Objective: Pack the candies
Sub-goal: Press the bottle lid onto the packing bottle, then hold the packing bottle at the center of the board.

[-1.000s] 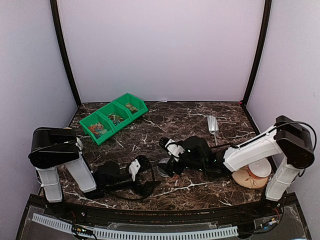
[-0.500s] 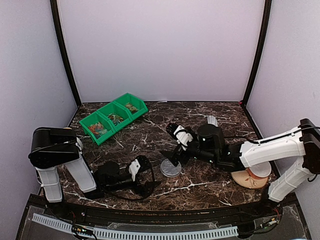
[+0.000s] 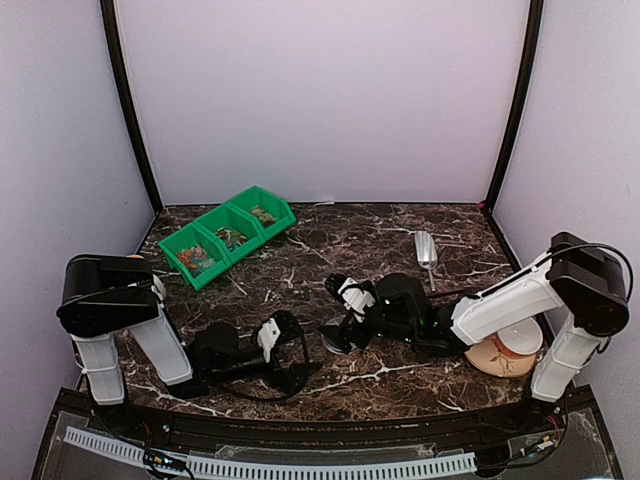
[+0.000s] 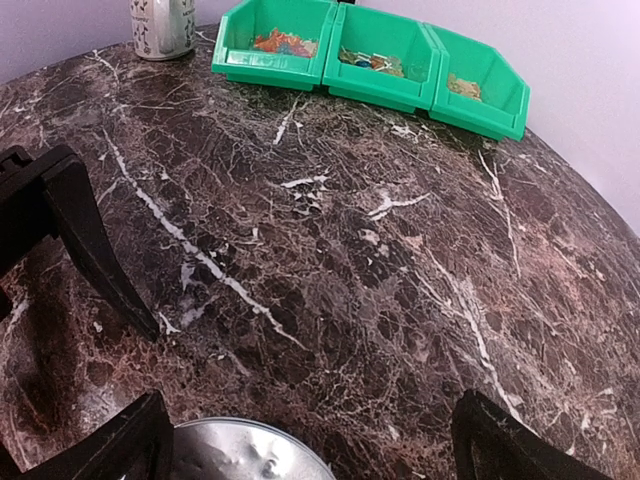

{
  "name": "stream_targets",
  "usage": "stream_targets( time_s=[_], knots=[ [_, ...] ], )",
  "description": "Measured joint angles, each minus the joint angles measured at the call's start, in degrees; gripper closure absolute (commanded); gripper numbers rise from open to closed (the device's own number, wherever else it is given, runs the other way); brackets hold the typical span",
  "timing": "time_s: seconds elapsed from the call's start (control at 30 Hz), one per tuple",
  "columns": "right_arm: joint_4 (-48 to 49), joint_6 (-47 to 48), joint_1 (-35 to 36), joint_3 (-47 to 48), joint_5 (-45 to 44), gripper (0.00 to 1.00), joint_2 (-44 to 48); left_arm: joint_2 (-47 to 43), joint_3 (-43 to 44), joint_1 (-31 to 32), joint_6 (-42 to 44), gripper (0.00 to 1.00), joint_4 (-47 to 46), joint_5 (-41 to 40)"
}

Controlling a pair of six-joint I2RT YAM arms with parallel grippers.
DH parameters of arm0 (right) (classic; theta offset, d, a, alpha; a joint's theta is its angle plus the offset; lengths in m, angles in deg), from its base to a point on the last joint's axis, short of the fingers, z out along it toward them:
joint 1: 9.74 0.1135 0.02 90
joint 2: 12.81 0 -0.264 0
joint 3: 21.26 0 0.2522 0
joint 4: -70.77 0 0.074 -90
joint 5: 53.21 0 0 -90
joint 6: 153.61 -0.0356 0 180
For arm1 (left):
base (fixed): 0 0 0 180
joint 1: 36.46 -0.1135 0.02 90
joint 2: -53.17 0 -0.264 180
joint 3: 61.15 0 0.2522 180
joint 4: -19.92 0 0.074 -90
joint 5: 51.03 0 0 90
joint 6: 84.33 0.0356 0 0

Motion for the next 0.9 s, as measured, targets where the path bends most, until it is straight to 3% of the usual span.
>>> stream_targets(
  time_s=[0.3,0.5,0.6,0.8,0.9],
  knots=[
    [-6.10,2.21,-0.33,1.40,1.55,0.03,6.23,0.00,0.00,0.00,0.24,0.07,0.00,0.39],
    [-0.70,3.69,-0.87,3.43,4.28,0.03,12.70,0.00,-0.04,0.00,0.37,0.07,0.00,0.39],
    [2.05,3.58,-1.42,3.43,4.81,0.03,10.34,0.00,-0.33,0.00,0.37,0.07,-0.15,0.37],
    [5.33,-1.84,-1.68,0.37,5.38,0.03,-3.96,0.00,-0.50,0.00,0.44,0.07,-0.48,0.35],
    [6.05,-3.17,-1.22,-0.42,4.83,0.03,-3.41,0.00,-0.72,0.00,0.52,0.07,-0.55,0.35]
  ],
)
